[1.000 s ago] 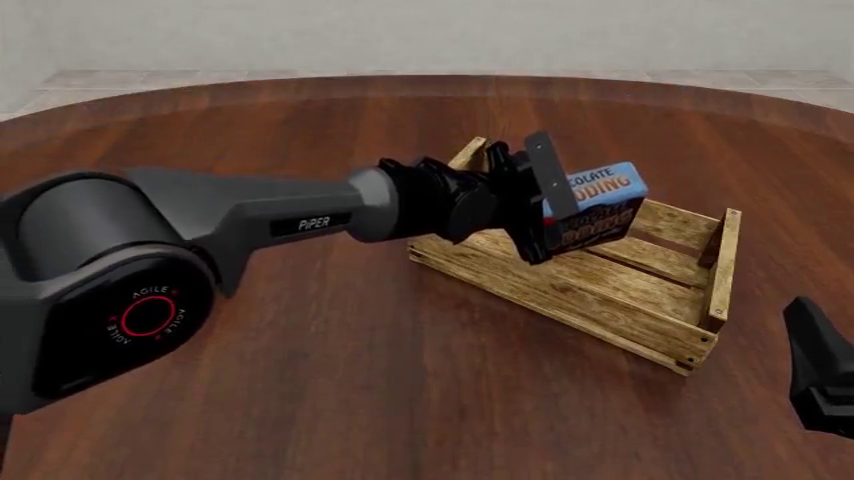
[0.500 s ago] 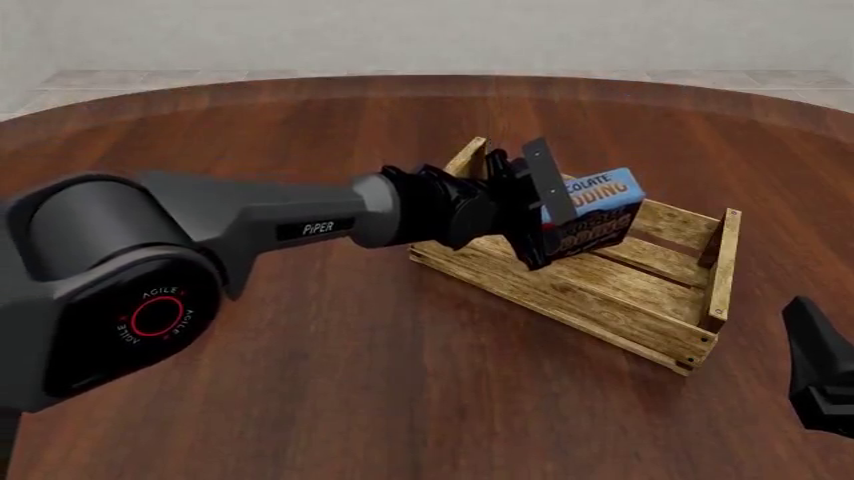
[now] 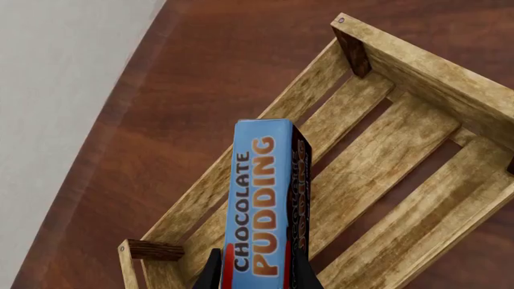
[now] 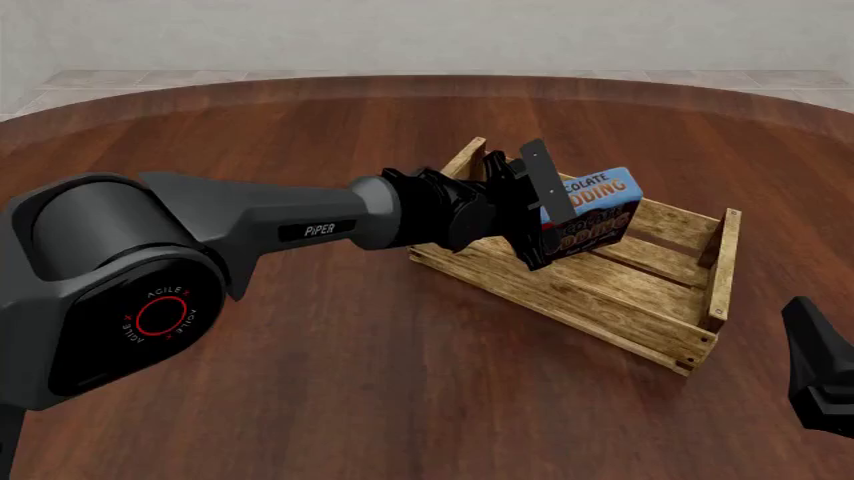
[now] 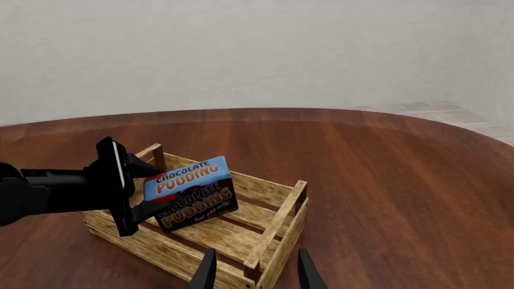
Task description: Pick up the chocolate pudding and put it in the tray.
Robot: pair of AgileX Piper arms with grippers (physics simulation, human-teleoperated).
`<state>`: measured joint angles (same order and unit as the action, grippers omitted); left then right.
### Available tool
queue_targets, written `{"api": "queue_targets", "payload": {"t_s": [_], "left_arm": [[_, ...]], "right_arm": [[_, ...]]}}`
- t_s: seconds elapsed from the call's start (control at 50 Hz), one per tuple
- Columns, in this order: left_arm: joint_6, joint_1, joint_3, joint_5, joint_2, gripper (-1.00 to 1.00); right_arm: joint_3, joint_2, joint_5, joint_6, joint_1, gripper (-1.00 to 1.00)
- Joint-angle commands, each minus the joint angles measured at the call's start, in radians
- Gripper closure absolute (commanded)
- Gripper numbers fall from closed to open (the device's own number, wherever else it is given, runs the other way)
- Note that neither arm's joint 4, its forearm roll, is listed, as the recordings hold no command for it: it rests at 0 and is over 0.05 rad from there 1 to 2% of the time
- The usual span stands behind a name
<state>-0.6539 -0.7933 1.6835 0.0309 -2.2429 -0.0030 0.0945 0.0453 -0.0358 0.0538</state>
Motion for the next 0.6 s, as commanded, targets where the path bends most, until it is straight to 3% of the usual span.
{"api": "queue_targets", "payload": {"t_s": [0.02,0.38,0.4,0.6], "left_arm": [[-0.018,0.002,0.000,-0.007,-0.016,1.00],[-0.019,0.009,-0.001,-0.025,-0.024,1.00],[-0.022,0.008,-0.008,-0.024,-0.021,-1.00],[-0.056,0.017,-0.013,-0.037,-0.028,-1.00]], "right_arm": [[0.000,0.002,0.001,0.001,-0.001,-1.00],[0.000,0.010,0.006,0.003,0.001,-1.00],[0.000,0.011,0.006,0.003,0.001,-1.00],[0.000,0.013,0.007,0.004,0.001,-1.00]]}}
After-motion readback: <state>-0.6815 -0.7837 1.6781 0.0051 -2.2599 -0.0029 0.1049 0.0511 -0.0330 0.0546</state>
